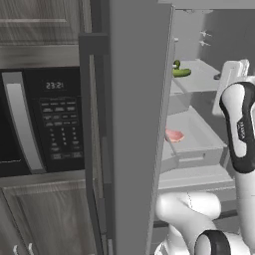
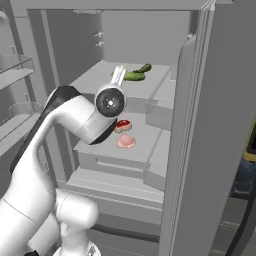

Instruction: Transport the steak and cucumber to the fridge. Place the steak on the rack containing meat and place the cucumber on the rack containing the vegetable, ensuring meats and vegetables are on different racks.

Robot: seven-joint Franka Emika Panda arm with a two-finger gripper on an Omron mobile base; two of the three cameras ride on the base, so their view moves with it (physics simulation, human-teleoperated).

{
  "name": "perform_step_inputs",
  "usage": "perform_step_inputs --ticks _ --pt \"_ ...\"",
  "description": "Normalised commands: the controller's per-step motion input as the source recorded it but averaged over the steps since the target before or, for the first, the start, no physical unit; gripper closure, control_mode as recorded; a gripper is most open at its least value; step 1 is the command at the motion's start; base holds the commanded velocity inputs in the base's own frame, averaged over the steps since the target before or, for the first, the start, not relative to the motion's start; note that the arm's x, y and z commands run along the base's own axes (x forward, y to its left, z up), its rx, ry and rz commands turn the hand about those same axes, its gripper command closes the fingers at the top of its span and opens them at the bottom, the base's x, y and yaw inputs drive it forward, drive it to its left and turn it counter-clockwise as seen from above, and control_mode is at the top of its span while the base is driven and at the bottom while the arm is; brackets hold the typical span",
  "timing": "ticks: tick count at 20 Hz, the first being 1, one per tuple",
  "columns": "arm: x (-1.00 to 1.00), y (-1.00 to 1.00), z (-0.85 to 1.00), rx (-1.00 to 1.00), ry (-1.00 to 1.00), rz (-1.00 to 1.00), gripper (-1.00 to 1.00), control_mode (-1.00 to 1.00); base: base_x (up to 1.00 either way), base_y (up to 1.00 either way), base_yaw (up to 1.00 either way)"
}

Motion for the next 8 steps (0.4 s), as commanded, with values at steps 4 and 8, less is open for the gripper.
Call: perform_step_inputs --ticks 4,8 --pt "-1.0 0.1 0.14 0.0 0.0 0.0 -1.0 -1.0 0.0 0.0 0.0" --pt "-1.0 0.23 0.13 0.0 0.0 0.0 -1.0 -1.0 0.0 0.0 0.0"
